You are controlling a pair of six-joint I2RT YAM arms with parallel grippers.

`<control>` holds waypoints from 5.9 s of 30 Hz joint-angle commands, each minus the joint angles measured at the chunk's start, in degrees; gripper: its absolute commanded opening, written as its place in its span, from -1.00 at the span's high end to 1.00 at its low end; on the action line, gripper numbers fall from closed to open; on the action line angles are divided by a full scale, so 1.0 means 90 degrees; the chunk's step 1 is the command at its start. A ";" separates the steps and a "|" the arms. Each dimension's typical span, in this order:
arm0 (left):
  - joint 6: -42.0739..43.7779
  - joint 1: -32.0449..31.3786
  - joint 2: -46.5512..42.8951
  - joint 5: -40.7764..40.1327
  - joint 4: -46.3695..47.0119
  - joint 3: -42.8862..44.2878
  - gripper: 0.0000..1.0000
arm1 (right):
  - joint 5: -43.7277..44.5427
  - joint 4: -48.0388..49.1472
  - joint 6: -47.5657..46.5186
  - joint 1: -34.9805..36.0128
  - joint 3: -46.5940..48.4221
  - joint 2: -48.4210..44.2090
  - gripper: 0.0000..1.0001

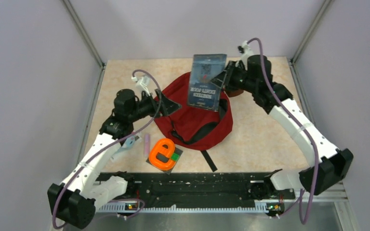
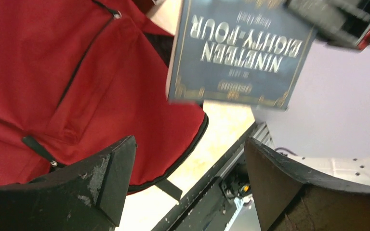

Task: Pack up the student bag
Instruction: Pick up the book from the center of the board, then place the book in the student bag, then zip the student bag at the center of the board.

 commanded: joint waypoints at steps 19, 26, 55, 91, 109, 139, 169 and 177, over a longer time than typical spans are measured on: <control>0.1628 -0.2775 0.3139 -0.1175 -0.0286 0.1312 -0.79 | 0.2500 -0.2299 -0.1393 -0.1354 0.0293 -0.2115 1.00; 0.1895 -0.2778 0.4235 -0.0943 -0.0660 0.2072 -0.28 | 0.2123 -0.2805 -0.1313 -0.1350 0.0214 -0.2331 1.00; 0.1218 -0.1796 0.2704 -0.2079 -0.1326 0.3776 1.00 | -0.0966 -0.1314 0.2364 -0.0360 -0.2070 -0.2145 1.00; 0.1092 -0.1004 0.3209 0.0731 -0.1112 0.3429 1.00 | 0.3029 0.3551 0.2966 0.0380 -0.2849 0.0715 1.00; 0.1118 -0.1000 0.2863 -0.0276 -0.1265 0.2944 1.00 | 0.2558 0.2122 0.0976 0.0543 -0.1415 0.2029 -0.49; 0.1279 0.0623 0.3056 0.0119 -0.1556 0.2805 0.83 | 0.2715 -0.1677 -0.0928 -0.0157 -0.1575 -0.1002 -0.97; 0.2625 -0.0082 0.1496 -0.1218 -0.1778 -0.0062 -0.46 | 0.2158 -0.1338 -0.0367 -0.0157 -0.1679 -0.1590 -0.81; 0.3189 -0.0082 0.2694 -0.0902 -0.1951 0.0390 -0.29 | 0.1394 -0.1321 0.0599 -0.0082 -0.2159 -0.1323 -0.76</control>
